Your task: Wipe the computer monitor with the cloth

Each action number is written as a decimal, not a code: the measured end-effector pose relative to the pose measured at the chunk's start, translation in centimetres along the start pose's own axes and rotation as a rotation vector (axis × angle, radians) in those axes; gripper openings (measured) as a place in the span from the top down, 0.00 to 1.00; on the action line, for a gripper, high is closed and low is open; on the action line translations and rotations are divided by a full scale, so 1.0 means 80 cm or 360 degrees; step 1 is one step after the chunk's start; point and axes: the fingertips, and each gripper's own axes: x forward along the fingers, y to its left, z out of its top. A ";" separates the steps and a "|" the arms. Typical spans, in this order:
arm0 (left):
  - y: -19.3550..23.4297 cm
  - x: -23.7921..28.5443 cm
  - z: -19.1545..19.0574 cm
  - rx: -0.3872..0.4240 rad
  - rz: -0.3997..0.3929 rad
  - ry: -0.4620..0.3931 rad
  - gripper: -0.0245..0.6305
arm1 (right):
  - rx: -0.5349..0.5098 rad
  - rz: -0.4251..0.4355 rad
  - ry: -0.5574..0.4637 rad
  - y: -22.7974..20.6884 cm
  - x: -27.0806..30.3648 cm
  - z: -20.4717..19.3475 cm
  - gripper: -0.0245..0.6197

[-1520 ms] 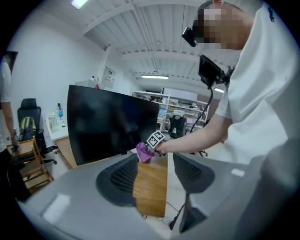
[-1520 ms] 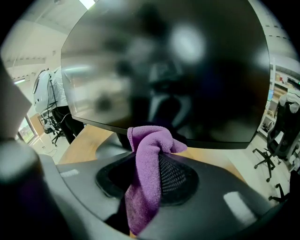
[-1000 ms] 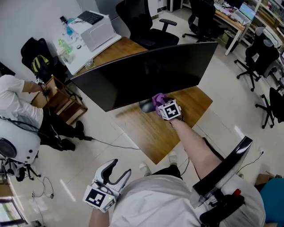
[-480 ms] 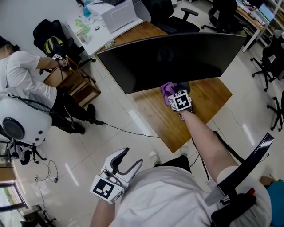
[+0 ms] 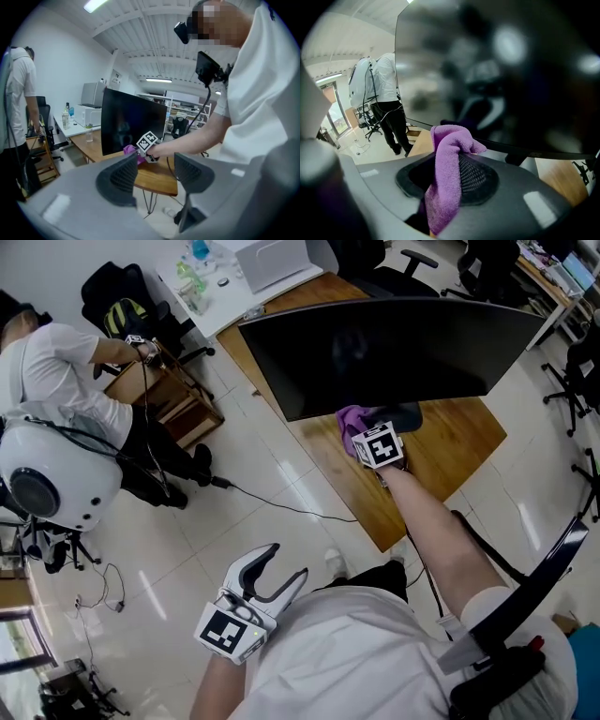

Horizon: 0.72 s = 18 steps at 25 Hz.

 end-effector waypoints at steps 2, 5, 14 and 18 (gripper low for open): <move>0.005 -0.003 0.003 -0.0003 0.0016 -0.0013 0.56 | -0.0010 0.0012 -0.0003 0.008 0.005 0.005 0.76; 0.008 -0.009 -0.003 0.0008 0.0024 -0.0004 0.56 | -0.0022 0.0037 -0.0020 0.021 0.012 0.015 0.76; 0.013 -0.026 -0.015 -0.0040 0.0077 -0.0023 0.56 | -0.0078 0.0127 -0.0027 0.073 0.034 0.034 0.76; 0.014 -0.036 -0.018 -0.0055 0.0103 -0.0031 0.56 | -0.0121 0.0167 -0.0027 0.099 0.041 0.045 0.76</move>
